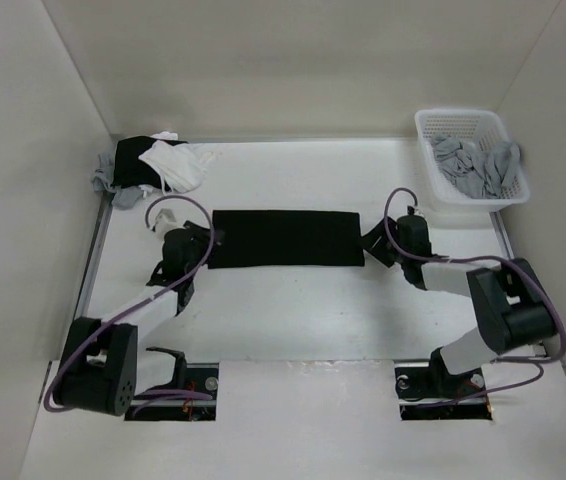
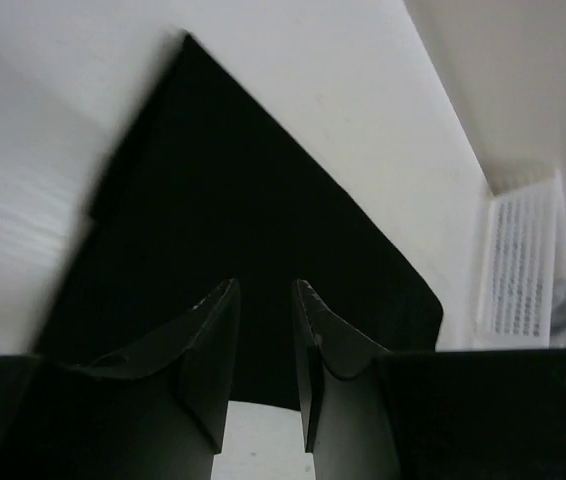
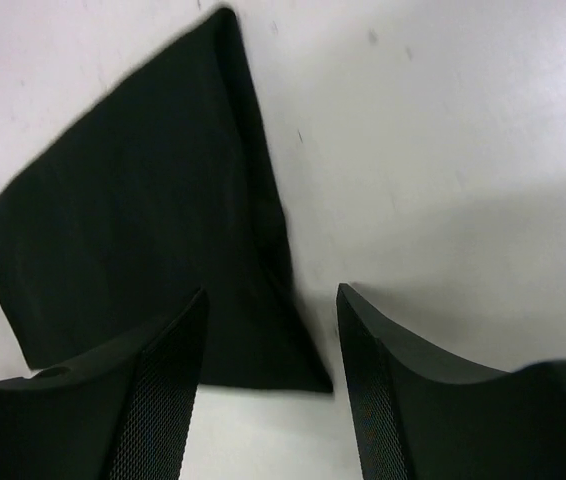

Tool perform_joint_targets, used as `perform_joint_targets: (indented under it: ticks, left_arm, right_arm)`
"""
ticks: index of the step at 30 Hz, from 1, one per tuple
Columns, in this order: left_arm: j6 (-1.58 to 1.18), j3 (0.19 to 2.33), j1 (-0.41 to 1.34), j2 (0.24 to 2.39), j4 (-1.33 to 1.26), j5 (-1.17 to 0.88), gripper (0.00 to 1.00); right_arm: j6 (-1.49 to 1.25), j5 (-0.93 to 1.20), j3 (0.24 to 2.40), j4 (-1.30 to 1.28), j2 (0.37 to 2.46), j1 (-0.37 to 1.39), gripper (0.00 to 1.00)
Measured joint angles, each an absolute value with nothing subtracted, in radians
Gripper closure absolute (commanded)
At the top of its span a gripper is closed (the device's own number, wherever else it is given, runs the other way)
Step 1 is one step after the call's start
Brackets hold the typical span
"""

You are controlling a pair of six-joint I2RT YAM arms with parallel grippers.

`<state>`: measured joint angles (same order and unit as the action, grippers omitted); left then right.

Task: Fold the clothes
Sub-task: Fold the tank top

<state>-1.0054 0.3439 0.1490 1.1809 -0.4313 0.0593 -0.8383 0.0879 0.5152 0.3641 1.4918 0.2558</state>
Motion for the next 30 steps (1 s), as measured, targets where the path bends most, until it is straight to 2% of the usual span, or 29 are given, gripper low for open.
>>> perform_joint_targets:
  ticks: [4, 8, 10, 13, 15, 18, 23, 26, 30]
  left_arm:
    - [-1.004, 0.41, 0.29, 1.266, -0.495, 0.072, 0.75]
    - [-1.005, 0.412, 0.328, 1.28, -0.514, 0.081, 0.75]
    - [-1.005, 0.412, 0.336, 1.278, -0.527, 0.088, 0.75]
    - [-1.003, 0.412, 0.348, 1.26, -0.529, 0.094, 0.76]
    - [-1.001, 0.412, 0.355, 1.237, -0.529, 0.094, 0.76]
    - [-0.996, 0.412, 0.367, 1.205, -0.534, 0.095, 0.76]
    - [-0.991, 0.411, 0.403, 1.182, -0.536, 0.097, 0.76]
    - [-0.992, 0.403, 0.427, 1.174, -0.535, 0.097, 0.76]
    - [-0.993, 0.388, 0.45, 1.163, -0.534, 0.097, 0.76]
  right_arm:
    - [-0.851, 0.118, 0.578, 0.403, 1.589, 0.255, 0.41]
    - [-0.883, 0.154, 0.623, 0.431, 1.653, 0.255, 0.45]
    - [-0.912, 0.183, 0.651, 0.474, 1.71, 0.255, 0.56]
    - [-0.975, 0.225, 0.657, 0.565, 1.785, 0.255, 0.81]
    - [-1.015, 0.24, 0.641, 0.609, 1.808, 0.254, 0.91]
    - [-1.052, 0.245, 0.578, 0.677, 1.796, 0.251, 0.96]
    - [-1.069, 0.239, 0.384, 0.679, 1.591, 0.229, 0.97]
    - [-1.05, 0.216, 0.295, 0.605, 1.378, 0.222, 0.98]
    - [-1.0, 0.138, 0.285, 0.422, 1.082, 0.262, 0.97]
